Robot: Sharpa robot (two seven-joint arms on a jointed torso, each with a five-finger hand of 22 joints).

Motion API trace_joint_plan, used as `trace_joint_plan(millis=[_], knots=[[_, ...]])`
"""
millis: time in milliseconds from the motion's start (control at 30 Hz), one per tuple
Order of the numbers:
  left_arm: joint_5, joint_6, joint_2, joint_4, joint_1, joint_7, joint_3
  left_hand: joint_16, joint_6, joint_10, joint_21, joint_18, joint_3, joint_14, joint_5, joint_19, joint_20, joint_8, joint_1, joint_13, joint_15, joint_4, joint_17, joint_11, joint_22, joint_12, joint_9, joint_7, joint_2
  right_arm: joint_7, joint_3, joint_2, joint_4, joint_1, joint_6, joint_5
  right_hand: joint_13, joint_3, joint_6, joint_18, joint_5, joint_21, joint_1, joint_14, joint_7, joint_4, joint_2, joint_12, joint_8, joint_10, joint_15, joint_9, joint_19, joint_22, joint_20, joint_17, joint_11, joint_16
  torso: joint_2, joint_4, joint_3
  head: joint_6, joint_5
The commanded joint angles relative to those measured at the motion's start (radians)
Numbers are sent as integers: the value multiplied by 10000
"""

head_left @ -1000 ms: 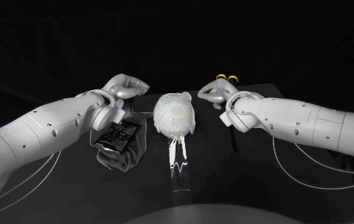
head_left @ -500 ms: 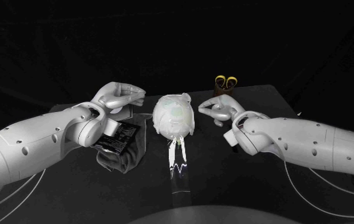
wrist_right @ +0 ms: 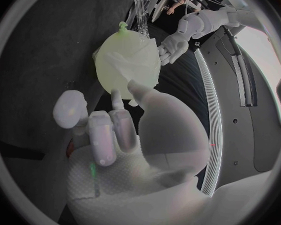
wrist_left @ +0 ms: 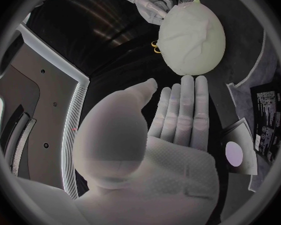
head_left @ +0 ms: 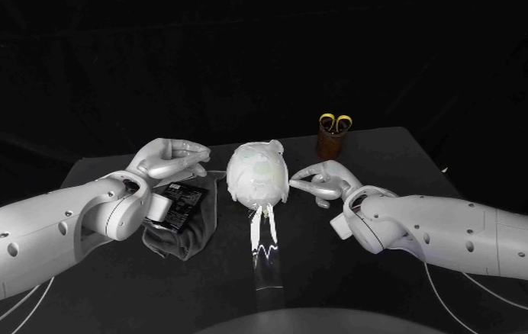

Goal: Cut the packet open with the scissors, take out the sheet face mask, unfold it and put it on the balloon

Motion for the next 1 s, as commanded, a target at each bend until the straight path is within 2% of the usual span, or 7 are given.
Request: trace_joint_plan(millis=[33,300,733,867,933,967,1000], knots=[[-73,-276,21,87,-102,-85,4,474,55,94,228,105,-239,45,26,93,-78,-52,30,19,-40,75,313,20,132,-69,-28,-34,-187,-7,6,49,1,-29,-248,-13,2095,-143,4,107,19,54,-87,1045,28,39,-85,71,-69,590,-36,-17,99,47,2,2631,-70,35,30,9,-21,-31,-64],[-255,-410,74,86,-209,-175,2,915,65,111,422,80,-500,-285,28,-59,-99,-60,145,38,-22,225,652,24,264,-66,-51,-19,-193,-72,6,150,17,-55,-268,-28,2129,-286,32,100,19,92,-119,1045,13,124,-111,128,-74,621,-41,-20,131,83,0,2631,-79,35,-2,9,-10,-111,-160],[-367,-572,128,135,-241,-188,2,1013,90,106,484,70,-558,-467,29,-164,-88,-49,284,41,-9,244,745,28,311,-67,-56,-20,-175,-331,7,321,-28,-75,-394,-319,2499,-436,730,53,20,357,332,1045,-269,152,125,689,208,943,-236,71,351,299,-142,2631,-321,35,10,-2,-4,-187,-203],[-470,-569,170,145,-242,-197,2,923,97,-21,391,3,-674,-1022,31,-553,14,-34,385,35,101,322,772,91,292,-105,-65,14,-171,-450,7,404,-47,-80,-545,-471,2629,-216,1164,12,21,571,899,1045,-505,-143,344,876,433,1044,-392,155,516,449,-256,2631,-529,35,8,-1,-5,-206,-218],[-496,-566,191,152,-242,-198,2,919,93,-40,378,0,-696,-1086,27,-607,33,-31,403,36,114,336,777,99,289,-106,-67,19,-168,-506,7,442,-65,-82,-629,-519,2629,-165,1257,5,21,606,1006,1045,-555,-210,386,876,487,1044,-431,177,545,474,-289,2631,-572,35,3,1,-5,-219,-221],[-508,-563,203,156,-242,-199,2,918,92,-44,376,0,-702,-1101,27,-619,37,-31,408,37,117,340,779,101,288,-105,-68,21,-167,-539,7,462,-75,-82,-675,-539,2629,-103,1384,1,22,627,1138,1045,-626,-299,430,876,564,1044,-475,211,565,489,-325,2631,-633,35,2,2,-6,-222,-223],[-520,-560,216,162,-242,-199,2,917,90,-54,371,0,-714,-1133,27,-646,47,-29,421,38,124,348,782,106,287,-104,-69,24,-165,-582,7,483,-89,-83,-738,-560,2629,98,1607,-20,24,733,1518,1045,-789,-590,525,876,743,1044,-603,308,649,563,-426,2631,-778,35,-2,3,-5,-231,-230]])
